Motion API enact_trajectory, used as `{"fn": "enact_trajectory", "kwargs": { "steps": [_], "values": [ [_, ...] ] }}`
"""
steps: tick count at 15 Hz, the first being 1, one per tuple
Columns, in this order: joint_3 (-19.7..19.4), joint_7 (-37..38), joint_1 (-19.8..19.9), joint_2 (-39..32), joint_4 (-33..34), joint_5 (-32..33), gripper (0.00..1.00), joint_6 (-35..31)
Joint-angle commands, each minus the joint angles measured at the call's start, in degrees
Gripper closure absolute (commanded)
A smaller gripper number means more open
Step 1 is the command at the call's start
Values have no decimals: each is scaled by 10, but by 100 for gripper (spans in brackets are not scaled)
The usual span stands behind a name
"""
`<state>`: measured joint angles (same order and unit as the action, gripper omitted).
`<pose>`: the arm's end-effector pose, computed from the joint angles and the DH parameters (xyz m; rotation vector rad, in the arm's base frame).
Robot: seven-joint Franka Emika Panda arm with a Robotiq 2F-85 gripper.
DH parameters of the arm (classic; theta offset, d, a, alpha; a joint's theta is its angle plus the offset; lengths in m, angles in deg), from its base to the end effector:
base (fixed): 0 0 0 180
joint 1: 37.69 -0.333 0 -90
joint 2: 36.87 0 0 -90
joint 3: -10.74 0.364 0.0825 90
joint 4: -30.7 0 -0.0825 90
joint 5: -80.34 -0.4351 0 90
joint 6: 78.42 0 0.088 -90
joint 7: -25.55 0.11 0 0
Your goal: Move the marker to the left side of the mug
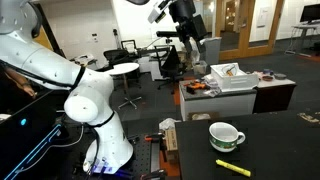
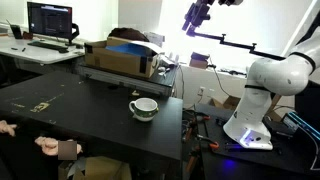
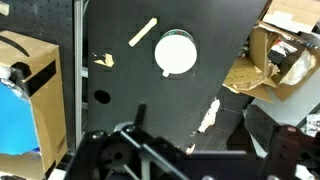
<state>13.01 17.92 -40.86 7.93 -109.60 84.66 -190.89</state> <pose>0.3580 0.0326 0.6104 2.9796 0.3581 0.4430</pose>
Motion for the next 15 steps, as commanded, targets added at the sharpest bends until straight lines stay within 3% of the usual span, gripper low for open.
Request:
{"fn": "enact_trajectory", "kwargs": {
  "steps": [1,9,15],
  "values": [
    [-3,3,-5,-1,2,3,0,1],
    [-5,-1,-4,-2,2,6,0,-3],
    [-26,47,20,-42,22,-15,0,-47]
  ]
}}
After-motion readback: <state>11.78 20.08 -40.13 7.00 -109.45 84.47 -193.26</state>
